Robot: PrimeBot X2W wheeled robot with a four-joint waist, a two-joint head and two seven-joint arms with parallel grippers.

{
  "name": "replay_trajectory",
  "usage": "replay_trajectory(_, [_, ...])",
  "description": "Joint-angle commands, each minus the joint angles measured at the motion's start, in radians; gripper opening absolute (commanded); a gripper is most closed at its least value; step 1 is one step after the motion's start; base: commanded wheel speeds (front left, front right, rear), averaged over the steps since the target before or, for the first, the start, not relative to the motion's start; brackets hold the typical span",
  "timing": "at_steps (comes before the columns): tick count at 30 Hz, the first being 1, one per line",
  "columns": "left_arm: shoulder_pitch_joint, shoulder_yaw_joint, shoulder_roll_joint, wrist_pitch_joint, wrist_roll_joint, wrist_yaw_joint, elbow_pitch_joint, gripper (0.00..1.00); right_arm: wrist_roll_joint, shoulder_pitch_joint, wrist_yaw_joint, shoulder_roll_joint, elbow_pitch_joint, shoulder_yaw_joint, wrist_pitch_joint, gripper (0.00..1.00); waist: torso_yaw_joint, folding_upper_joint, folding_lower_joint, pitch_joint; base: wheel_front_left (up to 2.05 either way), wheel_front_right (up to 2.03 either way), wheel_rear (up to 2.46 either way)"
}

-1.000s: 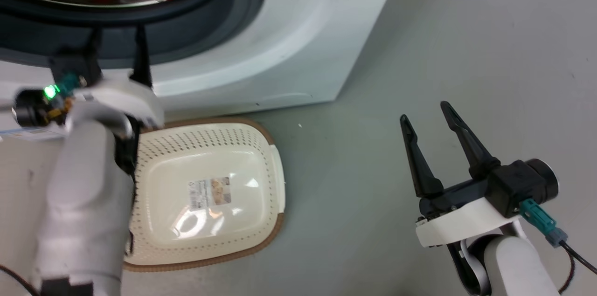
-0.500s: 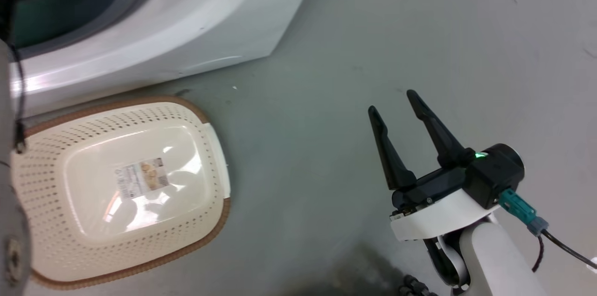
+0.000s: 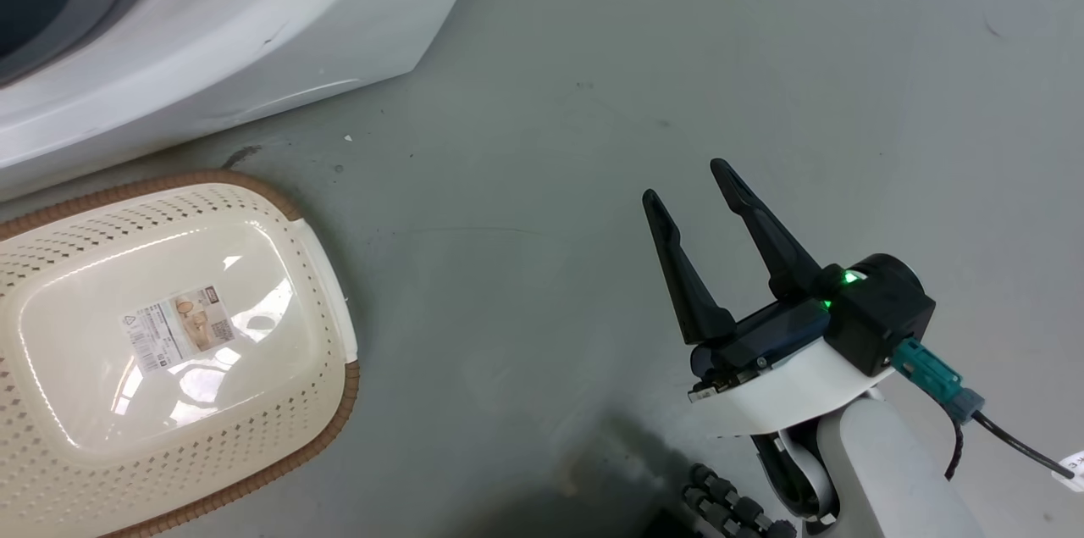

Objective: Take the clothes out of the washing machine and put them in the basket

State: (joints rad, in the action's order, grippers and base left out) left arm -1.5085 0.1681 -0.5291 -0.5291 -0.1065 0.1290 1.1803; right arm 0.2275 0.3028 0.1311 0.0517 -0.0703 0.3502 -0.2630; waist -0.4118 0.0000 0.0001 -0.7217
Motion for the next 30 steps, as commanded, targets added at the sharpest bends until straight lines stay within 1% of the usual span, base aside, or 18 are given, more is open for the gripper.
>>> replay_trajectory(1, [0.026,0.022,-0.005,-0.062,-0.012,0.002,0.030,1.00,0.013,0.011,-0.001,-0.003,0.005,0.004,-0.002,1.00,-0.007,0.0000,-0.0001,-0.006,0.00,0.00,0.00])
replay_trajectory(2, [0.025,0.028,-0.010,-0.078,-0.020,0.003,0.027,0.46,0.015,0.010,-0.001,-0.003,0.006,0.005,-0.002,1.00,-0.009,0.0000,-0.0001,-0.008,0.00,0.00,0.00])
replay_trajectory(3, [0.023,0.035,-0.015,-0.094,-0.027,0.003,0.023,0.00,0.016,0.011,-0.001,-0.003,0.008,0.006,-0.002,1.00,-0.010,0.0000,-0.0001,-0.010,0.00,0.00,0.00])
replay_trajectory(4, [0.027,0.041,-0.018,-0.112,-0.035,0.003,0.024,0.00,0.018,0.012,-0.001,-0.003,0.008,0.007,-0.002,1.00,-0.012,0.0000,-0.0001,-0.010,0.00,0.00,0.00])
replay_trajectory(5, [0.028,0.043,-0.025,-0.108,-0.040,0.003,0.013,0.00,0.022,0.011,-0.001,-0.003,0.009,0.007,-0.002,1.00,-0.013,0.0000,-0.0001,-0.010,0.00,0.00,0.00])
replay_trajectory(8, [0.031,0.051,-0.052,-0.048,-0.032,-0.003,-0.039,0.00,0.027,0.015,-0.001,-0.003,0.008,0.008,-0.002,1.00,-0.014,0.0000,-0.0001,-0.009,0.00,0.00,0.00])
replay_trajectory(10, [0.043,0.051,-0.054,0.008,-0.032,-0.018,-0.071,0.00,0.026,0.016,-0.001,-0.003,0.003,0.007,-0.002,1.00,-0.012,0.0000,-0.0001,-0.002,0.00,0.00,0.00])
replay_trajectory(12, [0.066,0.045,-0.053,0.081,-0.037,-0.039,-0.101,0.00,0.022,0.014,-0.001,-0.003,-0.003,0.004,-0.002,1.00,-0.008,0.0000,-0.0001,0.012,0.00,0.00,0.00])
replay_trajectory(13, [0.085,0.043,-0.049,0.111,-0.043,-0.040,-0.107,0.00,0.020,0.014,-0.001,-0.003,-0.004,0.002,-0.002,1.00,-0.005,0.0000,-0.0001,0.020,0.00,0.00,0.00])
replay_trajectory(16, [0.130,0.035,-0.040,0.224,-0.053,-0.063,-0.137,0.00,0.014,0.009,-0.001,-0.003,-0.011,-0.005,-0.002,1.00,0.007,0.0000,-0.0001,0.047,0.00,0.00,0.00])
replay_trajectory(21, [0.220,0.017,-0.013,0.451,-0.075,-0.099,-0.169,0.00,-0.002,-0.008,-0.001,-0.003,-0.027,-0.013,-0.002,1.00,0.028,0.0000,-0.0001,0.118,0.00,0.00,0.00])
replay_trajectory(24, [0.274,0.005,0.001,0.582,-0.090,-0.111,-0.168,0.00,-0.006,-0.024,-0.001,-0.002,-0.040,-0.018,-0.002,1.00,0.039,0.0000,-0.0001,0.166,0.00,0.00,0.00])
replay_trajectory(25, [0.274,0.005,0.001,0.582,-0.090,-0.111,-0.168,0.00,-0.006,-0.024,-0.001,-0.002,-0.040,-0.018,-0.002,1.00,0.039,0.0000,-0.0001,0.166,0.00,0.00,0.00])
replay_trajectory(28, [0.331,-0.006,0.019,0.700,-0.106,-0.121,-0.155,0.00,-0.016,-0.042,-0.001,-0.002,-0.053,-0.028,-0.002,1.00,0.050,0.0000,-0.0001,0.219,0.00,0.00,0.00])
replay_trajectory(30, [0.374,-0.015,0.032,0.752,-0.119,-0.126,-0.141,0.00,-0.024,-0.057,-0.001,-0.002,-0.064,-0.033,-0.001,1.00,0.055,0.0000,-0.0001,0.260,0.00,0.00,0.00])
